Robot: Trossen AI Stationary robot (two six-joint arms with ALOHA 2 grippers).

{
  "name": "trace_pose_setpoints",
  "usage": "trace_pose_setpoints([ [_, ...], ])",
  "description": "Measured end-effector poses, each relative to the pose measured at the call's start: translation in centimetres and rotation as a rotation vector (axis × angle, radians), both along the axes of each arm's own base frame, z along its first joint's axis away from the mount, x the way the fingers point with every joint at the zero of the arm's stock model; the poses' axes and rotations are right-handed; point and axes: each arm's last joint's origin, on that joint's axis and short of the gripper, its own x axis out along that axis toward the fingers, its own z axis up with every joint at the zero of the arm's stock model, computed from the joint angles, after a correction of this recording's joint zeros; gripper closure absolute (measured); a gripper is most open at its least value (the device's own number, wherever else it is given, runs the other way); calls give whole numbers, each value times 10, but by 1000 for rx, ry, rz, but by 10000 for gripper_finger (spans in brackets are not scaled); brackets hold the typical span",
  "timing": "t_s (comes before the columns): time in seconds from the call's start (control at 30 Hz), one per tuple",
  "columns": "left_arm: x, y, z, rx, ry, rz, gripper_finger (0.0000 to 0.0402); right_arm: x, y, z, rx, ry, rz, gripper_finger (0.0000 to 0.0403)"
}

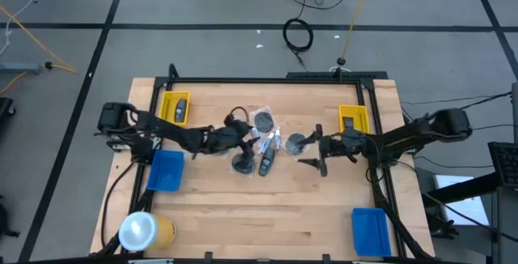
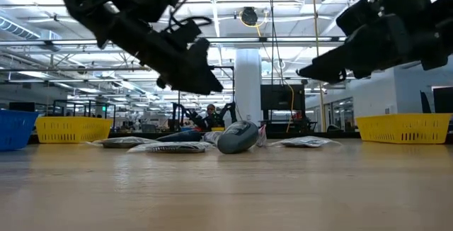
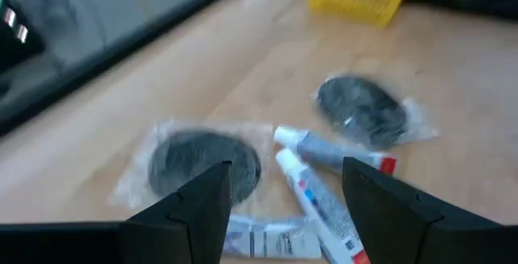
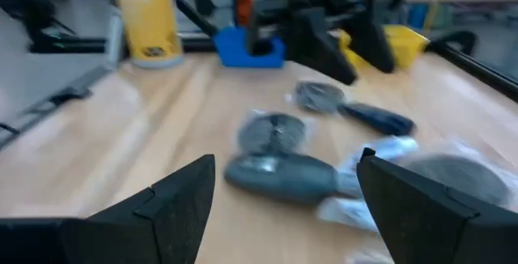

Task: Pick & Place Travel size toiletries
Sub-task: Put the white toothpaste into the left blue basket

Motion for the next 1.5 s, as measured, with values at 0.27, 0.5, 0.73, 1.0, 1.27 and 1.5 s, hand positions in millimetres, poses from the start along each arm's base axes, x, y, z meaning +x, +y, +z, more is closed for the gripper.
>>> trace_pose_setpoints([
  [0.27,3,38,13,-466,207,498,172,-1,-3,-5,-12,49,-74,110],
  [0.5,17,27,15,-599,39,453,172,-1,-3,-5,-20,50,-73,110],
  [0.73,30,7,-18,-685,-7,562,172,-1,-3,-6,-20,64,-73,110],
  [1.0,47,3,-54,-710,-54,636,172,-1,-3,-9,-14,88,-74,110],
  [1.27,45,10,-61,-657,-26,673,174,-1,-3,-12,-6,108,-72,110],
  [1.5,41,16,-64,-624,36,683,253,-1,-3,-12,1,107,-73,110],
])
